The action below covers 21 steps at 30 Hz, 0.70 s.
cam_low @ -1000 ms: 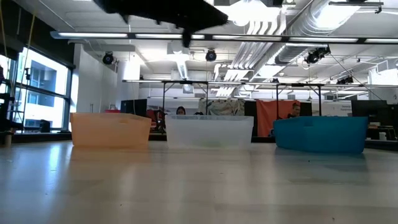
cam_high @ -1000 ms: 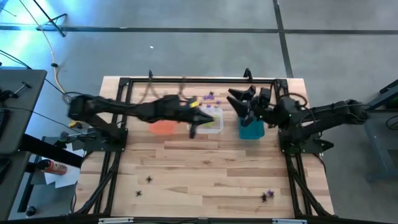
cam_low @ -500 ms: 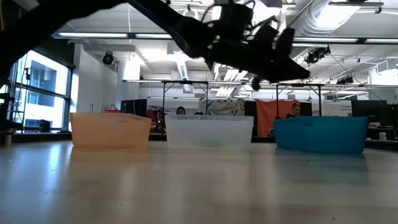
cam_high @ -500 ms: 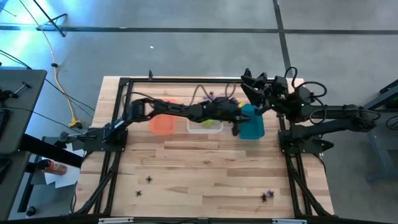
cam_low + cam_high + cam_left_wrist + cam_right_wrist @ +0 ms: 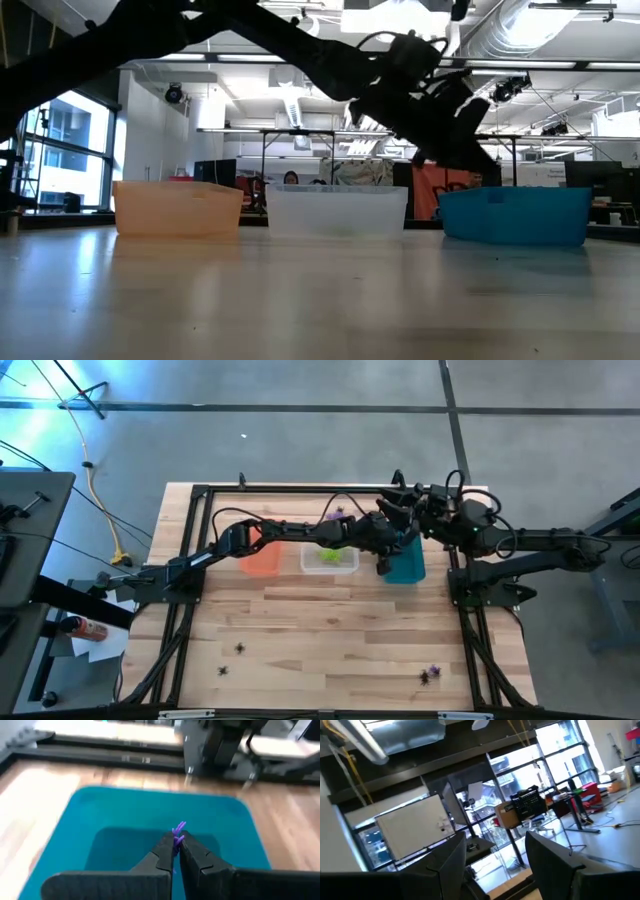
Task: Sort Halloween decoration
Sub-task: Put the purple spider toy into the blue bin
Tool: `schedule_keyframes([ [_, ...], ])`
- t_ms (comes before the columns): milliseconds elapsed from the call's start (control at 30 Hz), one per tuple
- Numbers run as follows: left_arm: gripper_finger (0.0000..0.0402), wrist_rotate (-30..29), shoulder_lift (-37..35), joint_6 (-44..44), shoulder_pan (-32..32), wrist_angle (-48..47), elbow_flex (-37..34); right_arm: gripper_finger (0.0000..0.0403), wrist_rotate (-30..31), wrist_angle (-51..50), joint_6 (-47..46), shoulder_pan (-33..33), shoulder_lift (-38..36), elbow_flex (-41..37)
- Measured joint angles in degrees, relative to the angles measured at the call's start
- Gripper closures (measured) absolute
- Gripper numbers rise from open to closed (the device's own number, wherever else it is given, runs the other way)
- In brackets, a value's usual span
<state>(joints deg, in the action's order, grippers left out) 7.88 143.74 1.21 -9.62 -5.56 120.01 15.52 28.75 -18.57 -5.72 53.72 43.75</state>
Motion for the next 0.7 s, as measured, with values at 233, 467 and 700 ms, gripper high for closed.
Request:
schedule_keyframes([
  [233, 0.0398, -0.09, 0.04, 3.29, -0.18, -5.42, 0.0, 0.0204, 2.25, -4.72, 0.52, 0.0, -0.01, 0.02],
  [467, 0.0341, -2.95, 0.02, 4.63, -0.12, -4.64, 0.0, 0.0204, 3.12, -5.75, 0.61, 0.0, -0.05, 0.02],
  [700, 0.0245, -3.02, -0.06, 3.54, -0.12, -4.03, 0.0, 0.0204, 3.35, -5.39, 1.1, 0.0, -0.12, 0.0],
])
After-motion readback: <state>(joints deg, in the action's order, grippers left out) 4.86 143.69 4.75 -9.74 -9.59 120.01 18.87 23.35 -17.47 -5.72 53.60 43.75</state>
